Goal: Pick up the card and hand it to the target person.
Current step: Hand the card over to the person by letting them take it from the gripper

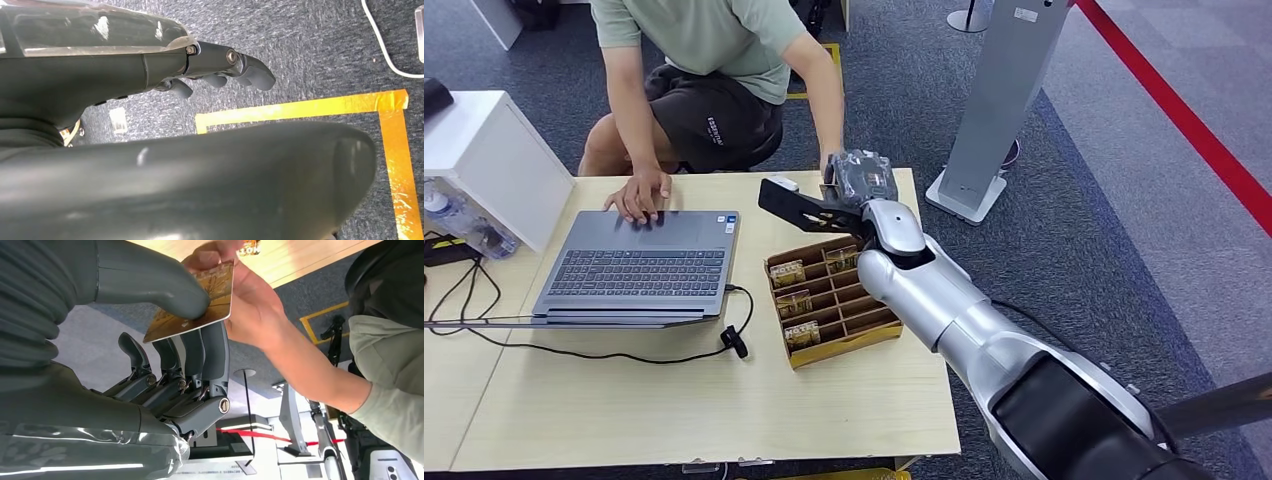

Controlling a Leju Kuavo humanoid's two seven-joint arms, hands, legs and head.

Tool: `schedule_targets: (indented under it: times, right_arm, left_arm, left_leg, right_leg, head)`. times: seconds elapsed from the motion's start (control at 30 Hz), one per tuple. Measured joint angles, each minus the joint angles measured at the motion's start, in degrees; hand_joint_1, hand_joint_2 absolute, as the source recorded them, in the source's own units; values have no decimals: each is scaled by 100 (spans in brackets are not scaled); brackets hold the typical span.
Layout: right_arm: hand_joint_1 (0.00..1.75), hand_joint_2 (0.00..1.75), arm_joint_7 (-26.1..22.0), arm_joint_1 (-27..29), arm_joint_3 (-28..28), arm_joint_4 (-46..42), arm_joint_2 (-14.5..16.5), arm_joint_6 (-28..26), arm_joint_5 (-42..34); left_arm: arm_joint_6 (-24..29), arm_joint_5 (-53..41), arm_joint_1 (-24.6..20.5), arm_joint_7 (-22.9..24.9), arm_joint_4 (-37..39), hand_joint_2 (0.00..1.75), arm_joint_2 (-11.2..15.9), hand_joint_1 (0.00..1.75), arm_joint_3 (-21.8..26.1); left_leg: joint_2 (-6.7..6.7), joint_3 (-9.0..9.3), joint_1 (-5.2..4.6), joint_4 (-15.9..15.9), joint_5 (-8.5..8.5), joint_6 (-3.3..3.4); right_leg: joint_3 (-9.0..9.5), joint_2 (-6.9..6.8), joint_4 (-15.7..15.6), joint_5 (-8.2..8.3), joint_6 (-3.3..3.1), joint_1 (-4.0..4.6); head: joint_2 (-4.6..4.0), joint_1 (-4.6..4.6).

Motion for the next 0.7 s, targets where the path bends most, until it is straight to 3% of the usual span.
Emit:
schedule_targets:
  times: [0.27, 0.4, 0.7]
  right_arm:
    - [143, 175, -2, -7, 43, 77, 43, -2, -5]
    - [0, 175, 2, -9, 54, 87, 48, -1, -11]
    - [0, 175, 19, -9, 69, 107, 47, -1, -20]
  left_arm:
    - [8, 40, 9, -13, 0, 0, 0, 0, 0]
    - [8, 42, 10, -13, 0, 0, 0, 0, 0]
    - [20, 33, 14, -10, 0, 0, 0, 0, -9]
  left_leg:
    - [0, 0, 0, 0, 0, 0]
    - [0, 0, 0, 0, 0, 0]
    - [0, 0, 0, 0, 0, 0]
  right_leg:
    - [0, 0, 0, 0, 0, 0]
    - [0, 0, 0, 0, 0, 0]
    - [0, 0, 0, 0, 0, 0]
  head:
    - [0, -2]
    - [0, -2]
    - [0, -2]
